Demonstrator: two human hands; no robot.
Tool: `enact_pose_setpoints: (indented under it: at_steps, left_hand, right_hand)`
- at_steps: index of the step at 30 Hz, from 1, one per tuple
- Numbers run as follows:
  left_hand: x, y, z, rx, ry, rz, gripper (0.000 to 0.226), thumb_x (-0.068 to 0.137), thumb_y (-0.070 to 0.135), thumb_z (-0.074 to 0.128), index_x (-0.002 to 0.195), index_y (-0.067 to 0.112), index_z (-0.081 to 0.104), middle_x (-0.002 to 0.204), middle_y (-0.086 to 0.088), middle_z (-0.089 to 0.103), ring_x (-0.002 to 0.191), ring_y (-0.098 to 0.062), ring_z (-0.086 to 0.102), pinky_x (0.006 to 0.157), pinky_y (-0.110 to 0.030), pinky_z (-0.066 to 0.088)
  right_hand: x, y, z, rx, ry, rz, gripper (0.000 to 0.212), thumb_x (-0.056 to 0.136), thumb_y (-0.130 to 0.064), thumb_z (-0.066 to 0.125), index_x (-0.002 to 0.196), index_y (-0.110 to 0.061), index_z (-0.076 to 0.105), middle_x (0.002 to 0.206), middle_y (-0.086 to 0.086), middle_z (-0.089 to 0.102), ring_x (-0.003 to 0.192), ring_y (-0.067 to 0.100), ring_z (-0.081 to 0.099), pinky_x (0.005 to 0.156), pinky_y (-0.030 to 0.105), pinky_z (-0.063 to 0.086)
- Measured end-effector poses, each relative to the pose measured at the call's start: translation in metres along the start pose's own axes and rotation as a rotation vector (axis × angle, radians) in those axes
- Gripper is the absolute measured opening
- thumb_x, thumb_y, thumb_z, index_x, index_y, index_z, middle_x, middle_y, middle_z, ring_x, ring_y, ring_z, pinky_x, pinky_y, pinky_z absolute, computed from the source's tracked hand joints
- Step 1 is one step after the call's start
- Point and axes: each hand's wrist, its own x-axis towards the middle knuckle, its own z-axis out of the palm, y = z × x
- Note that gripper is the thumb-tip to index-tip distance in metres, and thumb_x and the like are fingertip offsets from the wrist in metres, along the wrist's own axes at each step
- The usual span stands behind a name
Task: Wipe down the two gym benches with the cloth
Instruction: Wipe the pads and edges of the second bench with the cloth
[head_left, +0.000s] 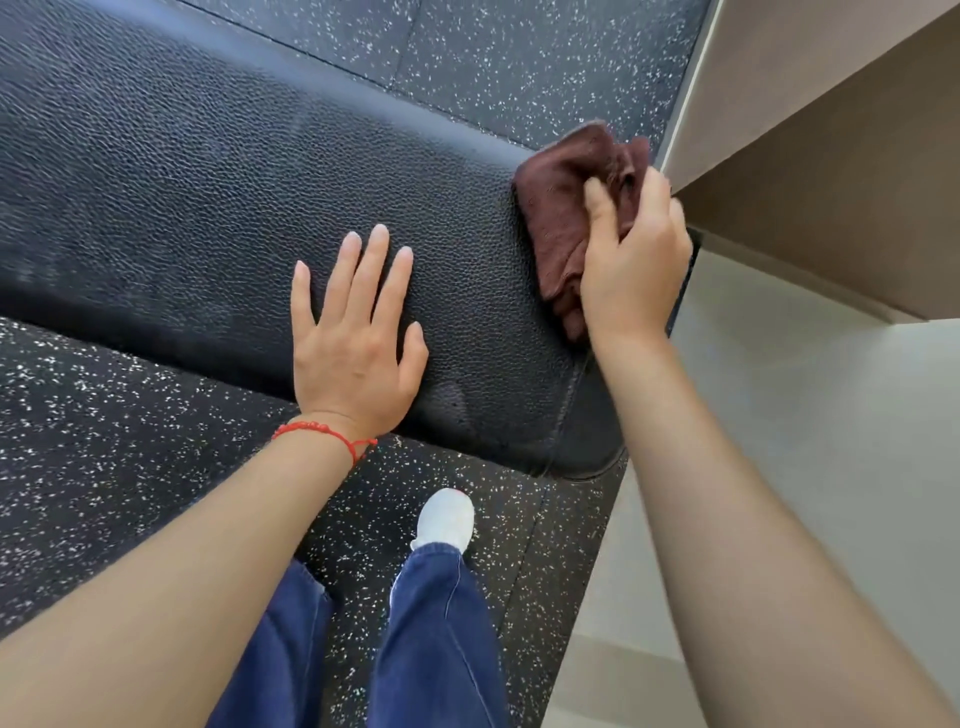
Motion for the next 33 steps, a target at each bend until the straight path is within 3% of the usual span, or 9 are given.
enact_pose_setpoints:
  at_steps: [6, 11, 18, 23, 27, 33]
  left_hand:
    - [0.0, -0.001, 0.002, -0.022, 0.032, 0.003, 0.055, 0.088, 0.03, 0.04, 0.14, 0.01, 0.041, 0.149, -0.01, 0.032, 0.139, -0.025, 0.026, 0.111, -0.054, 0.014]
    - [0.0, -0.002, 0.002, -0.065, 0.044, 0.009, 0.054, 0.088, 0.029, 0.041, 0.137, 0.008, 0.044, 0.148, -0.011, 0.035, 0.138, -0.027, 0.028, 0.109, -0.057, 0.014]
    - [-0.026, -0.03, -0.012, -0.277, 0.101, 0.076, 0.048, 0.085, 0.021, 0.043, 0.127, 0.002, 0.053, 0.138, -0.016, 0.047, 0.131, -0.032, 0.036, 0.108, -0.054, 0.018]
    - [-0.053, -0.077, -0.014, -0.15, 0.151, 0.079, 0.045, 0.09, 0.021, 0.044, 0.132, 0.008, 0.05, 0.142, -0.014, 0.044, 0.133, -0.032, 0.035, 0.108, -0.055, 0.017]
    - [-0.05, -0.106, -0.005, -0.088, 0.194, 0.107, 0.044, 0.095, 0.03, 0.041, 0.134, 0.013, 0.05, 0.143, -0.012, 0.042, 0.133, -0.032, 0.034, 0.109, -0.051, 0.014]
    - [-0.045, -0.109, 0.015, -0.095, 0.399, 0.105, 0.041, 0.094, 0.031, 0.042, 0.13, 0.016, 0.056, 0.138, -0.007, 0.049, 0.13, -0.028, 0.04, 0.108, -0.05, 0.019]
  right_hand:
    - [-0.014, 0.011, -0.008, 0.015, -0.091, -0.084, 0.045, 0.09, -0.035, 0.053, 0.118, 0.0, 0.055, 0.1, 0.018, 0.061, 0.095, 0.032, 0.055, 0.075, 0.027, 0.033]
    - [-0.058, 0.007, -0.021, 0.026, -0.173, -0.113, 0.039, 0.088, -0.032, 0.056, 0.112, -0.001, 0.059, 0.094, 0.017, 0.061, 0.089, 0.029, 0.056, 0.07, 0.017, 0.029]
    - [-0.127, 0.003, -0.039, 0.032, -0.236, -0.191, 0.039, 0.088, -0.03, 0.057, 0.11, 0.001, 0.058, 0.092, 0.015, 0.06, 0.085, 0.014, 0.047, 0.073, 0.013, 0.029]
    - [-0.157, 0.013, -0.046, 0.021, -0.233, -0.334, 0.04, 0.087, -0.03, 0.054, 0.118, -0.004, 0.052, 0.094, 0.014, 0.057, 0.089, 0.02, 0.049, 0.079, 0.018, 0.033]
    - [-0.166, 0.018, -0.039, -0.003, -0.122, -0.445, 0.034, 0.092, -0.033, 0.048, 0.116, -0.008, 0.047, 0.096, 0.008, 0.052, 0.087, 0.024, 0.047, 0.079, 0.026, 0.036]
    - [-0.161, 0.024, -0.029, 0.033, -0.06, -0.527, 0.034, 0.095, -0.037, 0.043, 0.109, -0.007, 0.047, 0.095, 0.001, 0.044, 0.085, 0.022, 0.046, 0.079, 0.02, 0.033]
